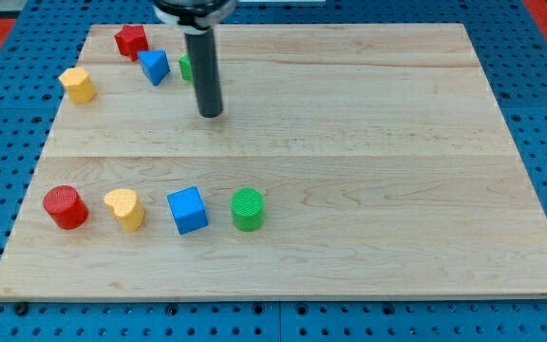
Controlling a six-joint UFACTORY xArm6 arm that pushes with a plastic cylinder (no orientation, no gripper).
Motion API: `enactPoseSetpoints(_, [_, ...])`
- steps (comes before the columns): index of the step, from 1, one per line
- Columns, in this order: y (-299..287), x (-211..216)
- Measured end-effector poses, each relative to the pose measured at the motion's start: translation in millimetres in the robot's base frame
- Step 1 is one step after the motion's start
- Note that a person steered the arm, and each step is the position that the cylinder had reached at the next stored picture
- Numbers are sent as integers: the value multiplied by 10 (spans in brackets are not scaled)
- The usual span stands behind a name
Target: Push the green circle diagonally above the blue cube
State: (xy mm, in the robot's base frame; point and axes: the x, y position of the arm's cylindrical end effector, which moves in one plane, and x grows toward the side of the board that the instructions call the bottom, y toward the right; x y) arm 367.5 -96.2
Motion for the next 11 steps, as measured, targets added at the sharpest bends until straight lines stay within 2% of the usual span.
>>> enactPoseSetpoints(1, [65, 10])
enactPoseSetpoints(2, [643, 195])
enactPoseSetpoints(3, [1161, 1038])
enactPoseSetpoints(4, [1347, 1354])
enactPoseSetpoints(5, [1392, 2134])
enactPoseSetpoints(6, [701, 2433])
enactPoseSetpoints(7, [326, 2338])
enactPoseSetpoints(8, [822, 1927])
enactPoseSetpoints(9, [570, 1399])
enactPoseSetpoints(10, [593, 1451])
enactPoseSetpoints(11, [328, 1505])
